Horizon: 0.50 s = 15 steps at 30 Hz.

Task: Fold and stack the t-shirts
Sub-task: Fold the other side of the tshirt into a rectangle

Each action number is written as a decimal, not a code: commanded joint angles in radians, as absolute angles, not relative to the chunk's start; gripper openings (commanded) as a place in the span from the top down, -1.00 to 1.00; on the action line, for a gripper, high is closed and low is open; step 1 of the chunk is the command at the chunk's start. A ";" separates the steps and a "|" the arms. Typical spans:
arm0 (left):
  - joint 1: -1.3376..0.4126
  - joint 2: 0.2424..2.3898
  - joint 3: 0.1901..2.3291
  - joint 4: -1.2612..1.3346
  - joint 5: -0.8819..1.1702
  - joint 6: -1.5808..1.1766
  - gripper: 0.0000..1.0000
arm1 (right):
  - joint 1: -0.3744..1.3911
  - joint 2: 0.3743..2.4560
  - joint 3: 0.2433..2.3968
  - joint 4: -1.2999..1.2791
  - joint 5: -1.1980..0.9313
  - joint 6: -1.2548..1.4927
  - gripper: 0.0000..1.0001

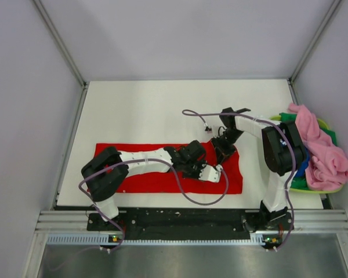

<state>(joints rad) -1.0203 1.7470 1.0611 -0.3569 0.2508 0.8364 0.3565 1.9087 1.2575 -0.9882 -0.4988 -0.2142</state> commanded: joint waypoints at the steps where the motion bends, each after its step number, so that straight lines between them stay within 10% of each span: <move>1: -1.025 1.781 1.106 -0.317 0.253 0.804 0.35 | 0.356 1.885 1.266 -0.973 -0.508 -0.213 1.00; 9: -1.023 1.781 1.111 -0.351 0.235 0.810 1.00 | 0.356 1.829 1.253 -0.979 -0.474 -0.186 1.00; 15: -0.974 1.692 1.138 -0.477 0.356 0.822 1.00 | 0.414 1.763 1.247 -1.063 -0.446 -0.115 1.00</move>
<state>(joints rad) -1.0122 1.7859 1.0939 -0.3756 0.2523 0.8131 0.3653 1.8481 1.2503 -0.9993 -0.4641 -0.1677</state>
